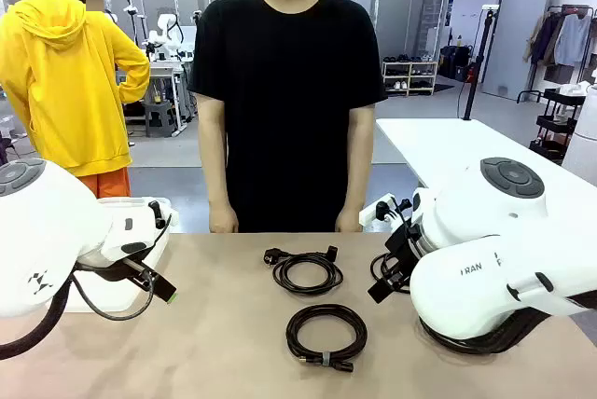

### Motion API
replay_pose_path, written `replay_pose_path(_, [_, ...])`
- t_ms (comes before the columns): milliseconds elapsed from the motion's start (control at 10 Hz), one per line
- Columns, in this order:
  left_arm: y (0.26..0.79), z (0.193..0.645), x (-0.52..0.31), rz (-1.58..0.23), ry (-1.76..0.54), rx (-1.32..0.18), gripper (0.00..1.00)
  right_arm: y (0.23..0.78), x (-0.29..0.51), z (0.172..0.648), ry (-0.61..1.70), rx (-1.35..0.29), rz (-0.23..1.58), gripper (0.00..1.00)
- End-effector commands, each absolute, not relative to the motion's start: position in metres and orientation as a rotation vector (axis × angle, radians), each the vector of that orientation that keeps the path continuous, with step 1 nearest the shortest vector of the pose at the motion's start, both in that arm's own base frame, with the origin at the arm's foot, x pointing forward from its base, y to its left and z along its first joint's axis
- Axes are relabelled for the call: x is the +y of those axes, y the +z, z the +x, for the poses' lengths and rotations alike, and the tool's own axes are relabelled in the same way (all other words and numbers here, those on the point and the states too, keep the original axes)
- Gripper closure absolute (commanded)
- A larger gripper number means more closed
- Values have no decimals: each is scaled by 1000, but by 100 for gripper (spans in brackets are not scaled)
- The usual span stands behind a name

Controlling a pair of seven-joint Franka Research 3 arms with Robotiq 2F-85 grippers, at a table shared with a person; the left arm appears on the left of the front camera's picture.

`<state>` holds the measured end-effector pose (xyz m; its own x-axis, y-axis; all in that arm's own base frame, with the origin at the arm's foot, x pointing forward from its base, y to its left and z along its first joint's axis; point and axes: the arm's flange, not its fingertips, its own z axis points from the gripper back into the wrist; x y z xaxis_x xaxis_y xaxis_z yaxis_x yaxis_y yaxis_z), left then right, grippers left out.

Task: Organize and store the cables.
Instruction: Place the Power Cable into the Organizing box.

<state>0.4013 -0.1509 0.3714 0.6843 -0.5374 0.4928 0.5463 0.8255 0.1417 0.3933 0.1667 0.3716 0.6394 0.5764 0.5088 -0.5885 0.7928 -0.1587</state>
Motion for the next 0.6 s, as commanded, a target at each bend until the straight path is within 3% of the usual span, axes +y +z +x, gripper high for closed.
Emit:
replay_pose_path(0, [371, 401, -151, -17, -608, -547, 0, 372, 167, 393, 664, -573, 22, 0])
replay_pose_path(500, [371, 401, -151, -17, -608, -547, 0, 372, 167, 393, 664, -573, 22, 0])
